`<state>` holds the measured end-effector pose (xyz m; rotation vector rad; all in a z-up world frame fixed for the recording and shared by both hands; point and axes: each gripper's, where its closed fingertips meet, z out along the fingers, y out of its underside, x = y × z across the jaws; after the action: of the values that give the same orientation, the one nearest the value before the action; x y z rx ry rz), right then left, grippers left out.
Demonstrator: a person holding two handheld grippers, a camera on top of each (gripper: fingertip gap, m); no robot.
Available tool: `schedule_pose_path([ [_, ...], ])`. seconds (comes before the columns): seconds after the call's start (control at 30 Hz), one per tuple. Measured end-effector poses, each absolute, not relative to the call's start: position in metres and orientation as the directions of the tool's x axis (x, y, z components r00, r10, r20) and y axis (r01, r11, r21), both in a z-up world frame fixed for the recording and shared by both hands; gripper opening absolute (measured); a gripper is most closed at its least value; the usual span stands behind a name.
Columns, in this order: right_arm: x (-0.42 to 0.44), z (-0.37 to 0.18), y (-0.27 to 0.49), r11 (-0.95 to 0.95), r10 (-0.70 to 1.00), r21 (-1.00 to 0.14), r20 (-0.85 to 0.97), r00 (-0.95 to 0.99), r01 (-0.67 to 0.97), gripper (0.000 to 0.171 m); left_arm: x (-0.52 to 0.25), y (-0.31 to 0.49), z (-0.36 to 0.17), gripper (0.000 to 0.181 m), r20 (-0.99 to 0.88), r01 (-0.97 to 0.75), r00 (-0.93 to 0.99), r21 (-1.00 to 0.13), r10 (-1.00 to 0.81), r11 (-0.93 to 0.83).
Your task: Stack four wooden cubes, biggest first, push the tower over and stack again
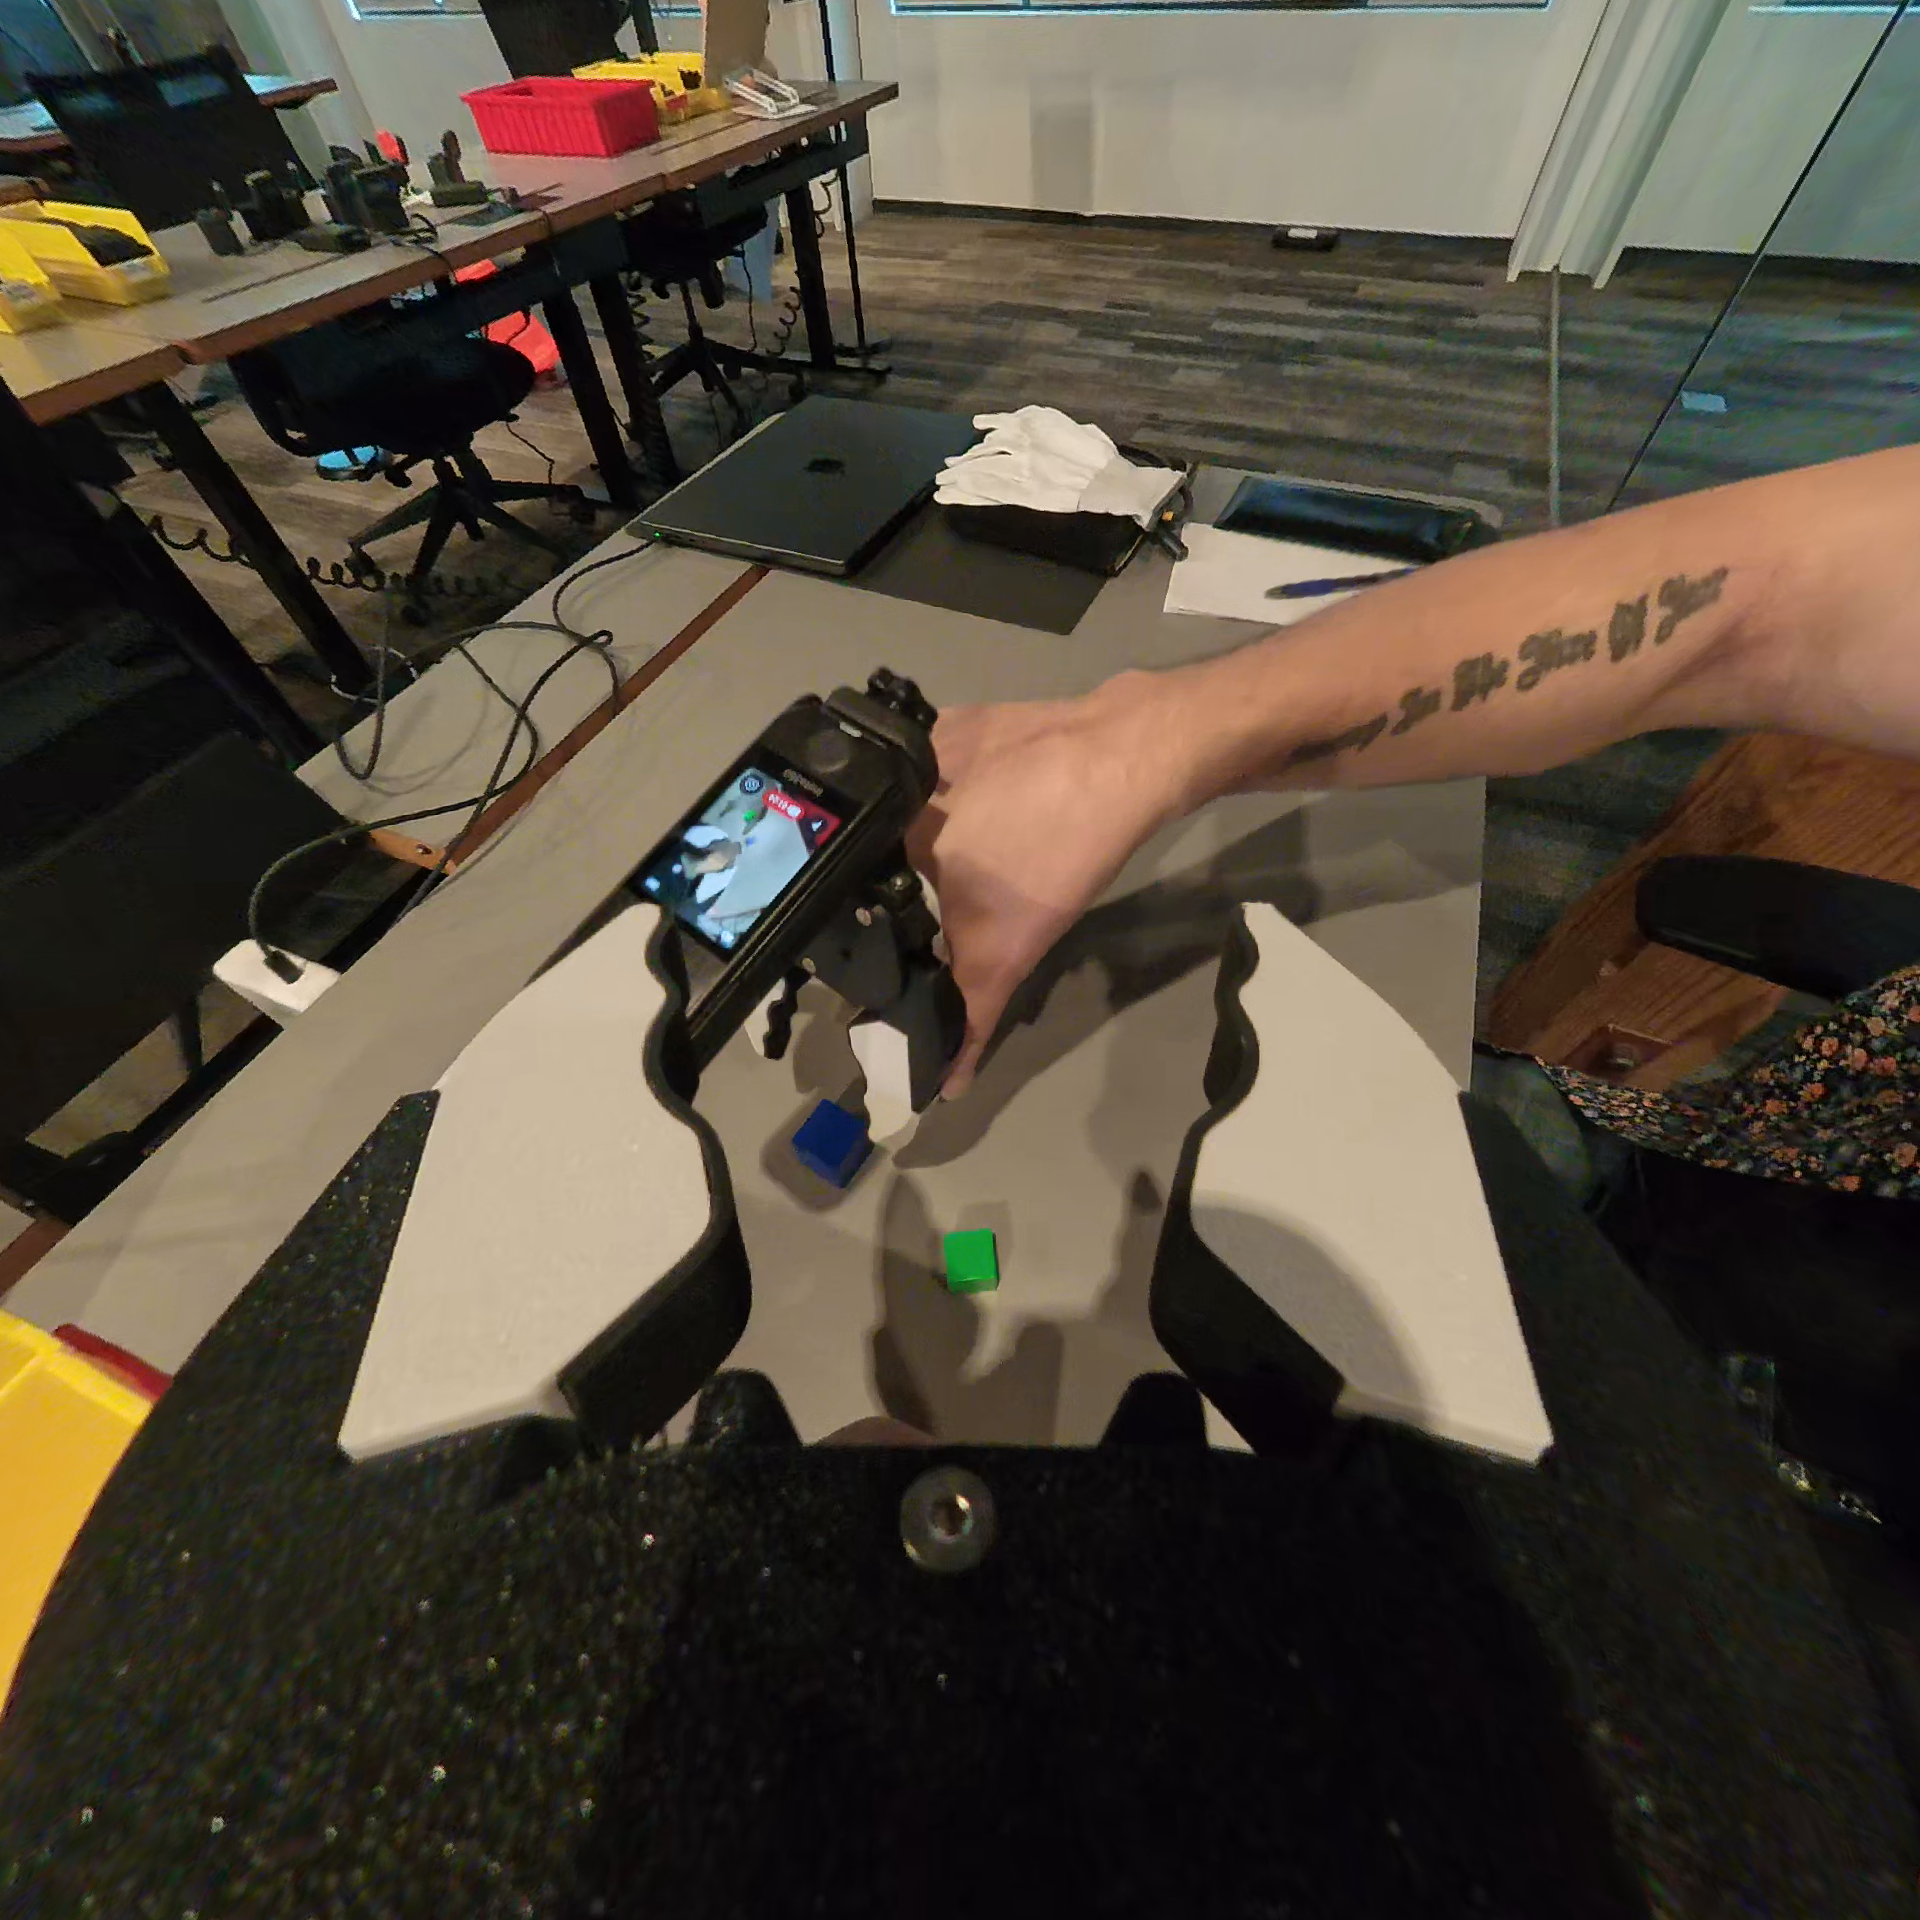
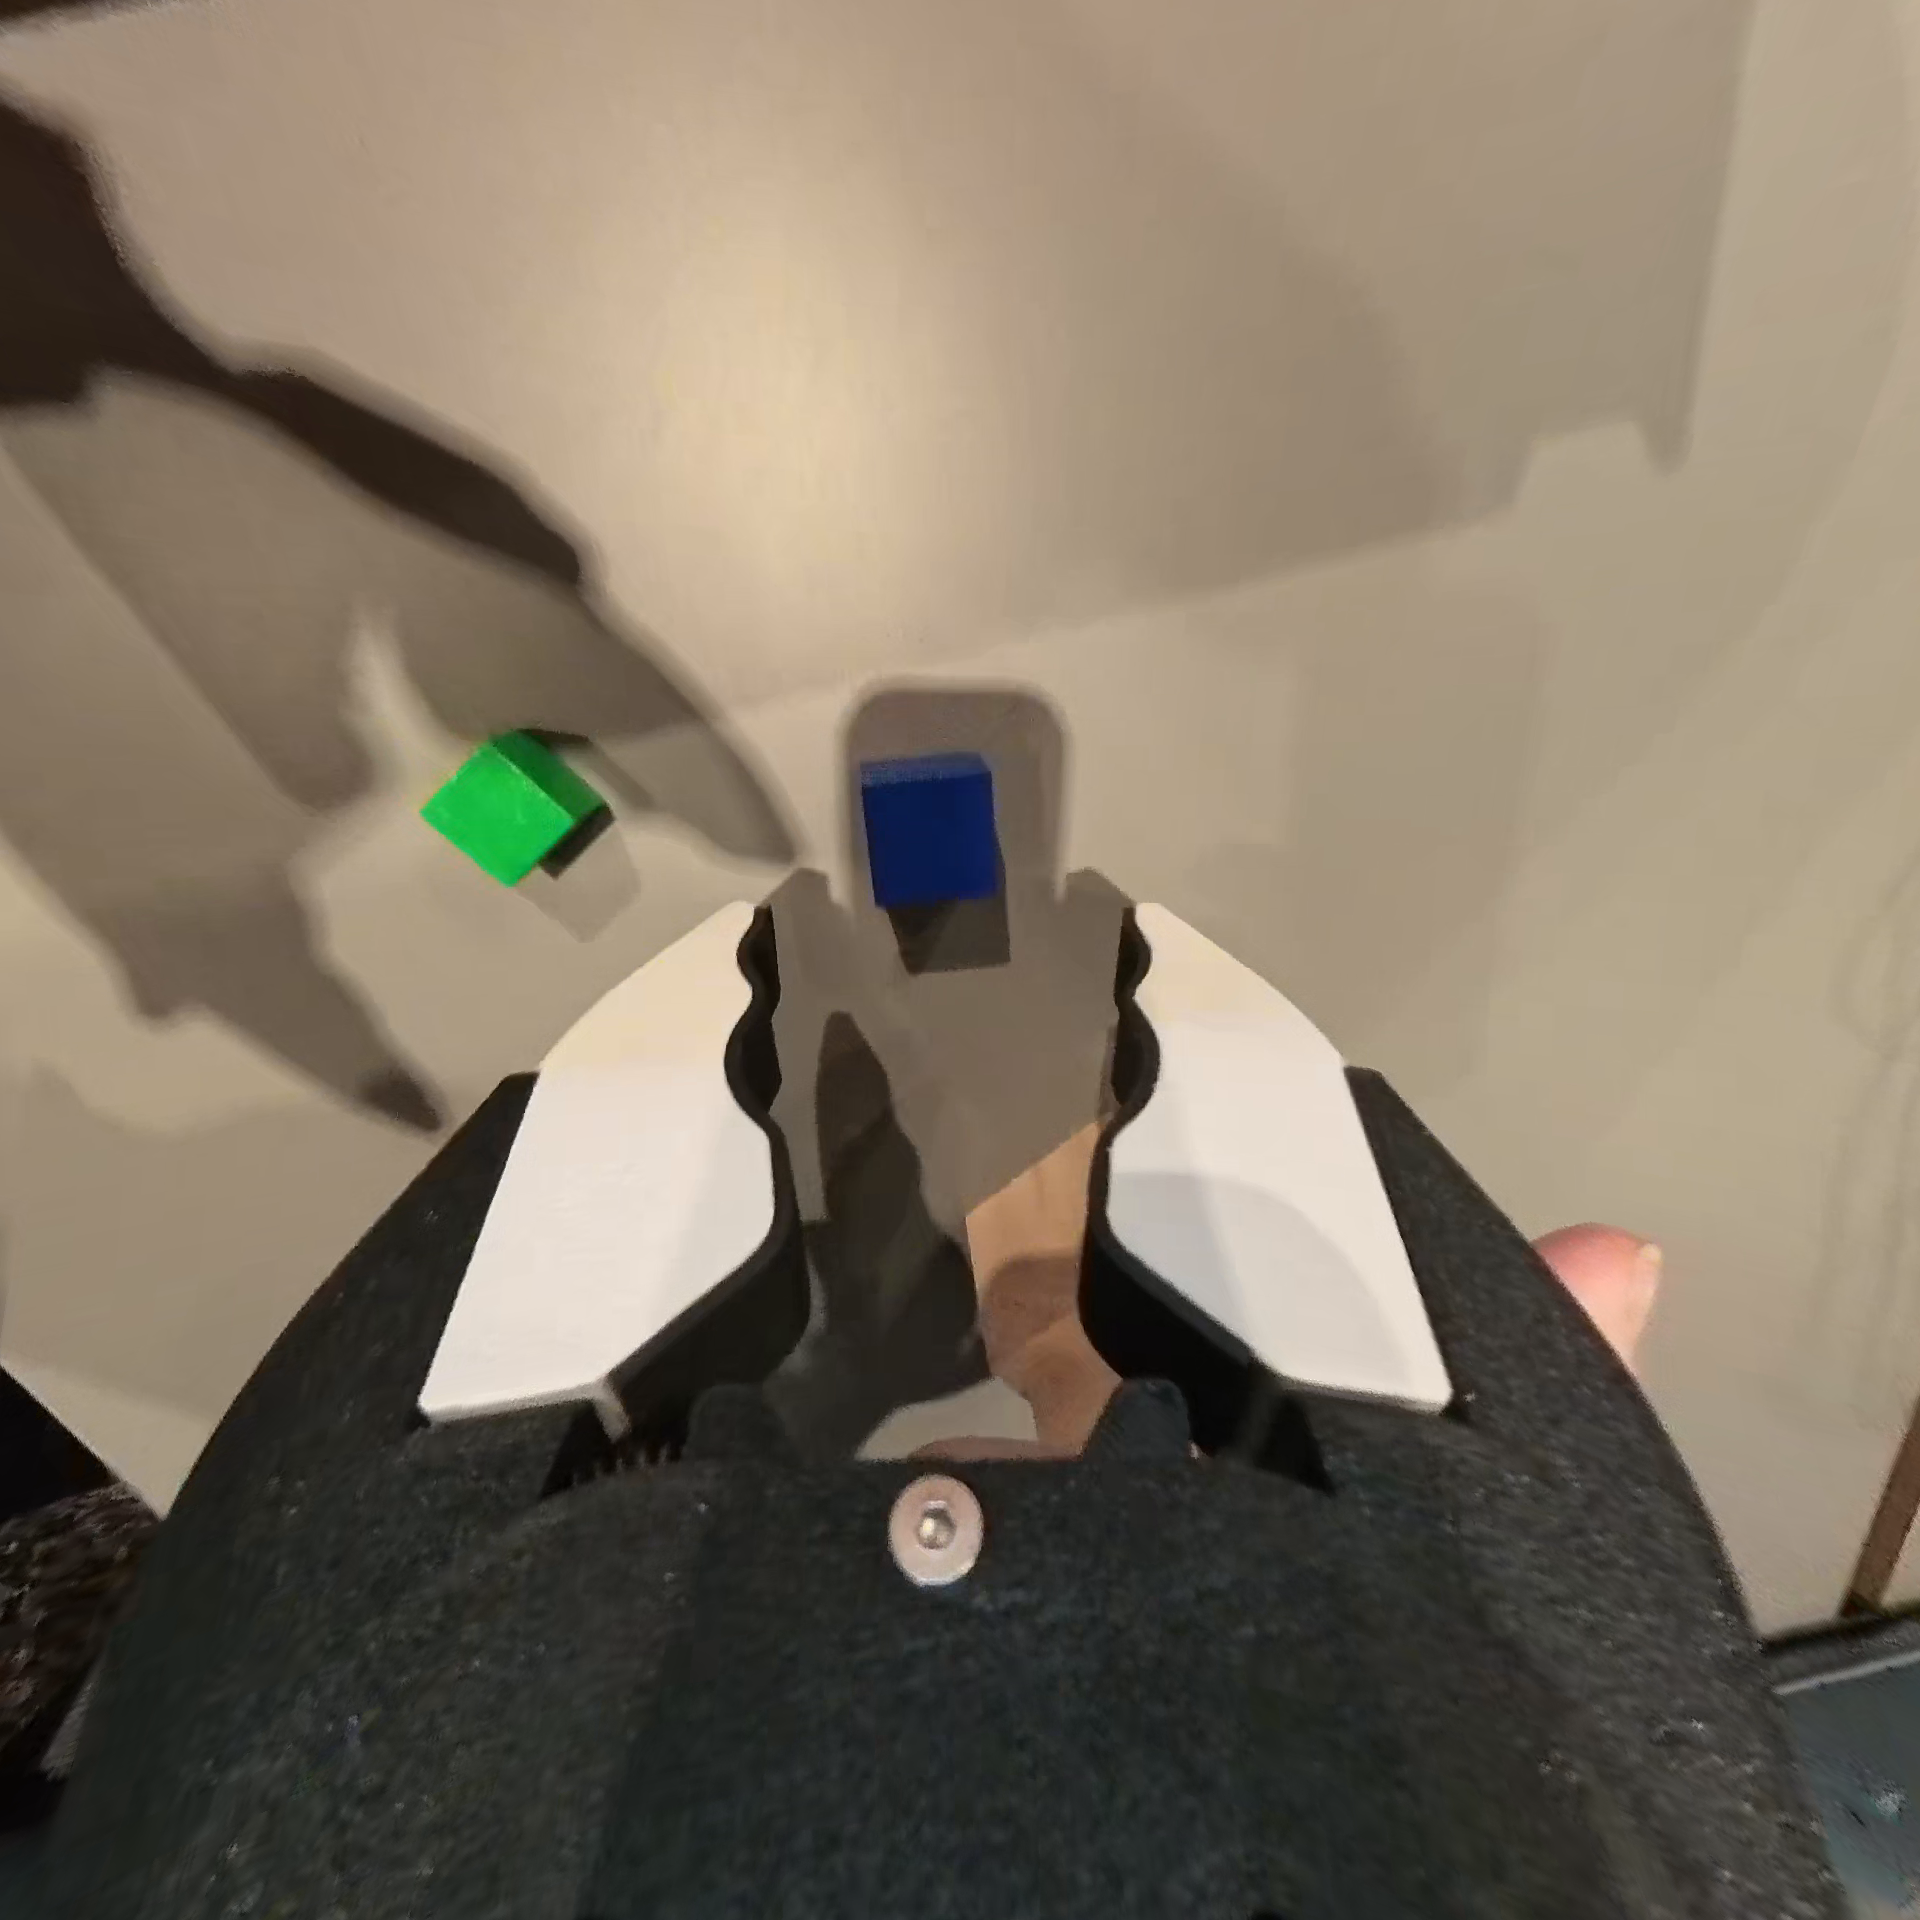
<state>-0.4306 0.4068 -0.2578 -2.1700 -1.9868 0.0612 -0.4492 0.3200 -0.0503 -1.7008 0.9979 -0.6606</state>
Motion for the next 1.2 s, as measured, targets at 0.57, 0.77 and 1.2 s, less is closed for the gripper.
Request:
schedule_pose_path([
  [0.57, -0.439, -0.283, 0.403, -0.063, 0.996, -0.13, 0.053, 0.07, 0.989, 0.043, -0.457, 0.32, -0.046, 0.096, -0.032, -0.289, 0.513, -0.947, -0.858, -0.138],
  [0.77, -0.437, -0.29, 0.406, -0.067, 0.996, -0.119, 0.053, 0.073, 0.991, 0.038, -0.456, 0.32, -0.046, 0.096, -0.031, -0.288, 0.511, -0.948, -0.859, -0.138],
  [1.2, -0.435, -0.294, 0.408, -0.073, 0.995, -0.1, 0.059, 0.079, 0.992, 0.028, -0.456, 0.321, -0.046, 0.096, -0.032, -0.289, 0.512, -0.948, -0.858, -0.137],
])
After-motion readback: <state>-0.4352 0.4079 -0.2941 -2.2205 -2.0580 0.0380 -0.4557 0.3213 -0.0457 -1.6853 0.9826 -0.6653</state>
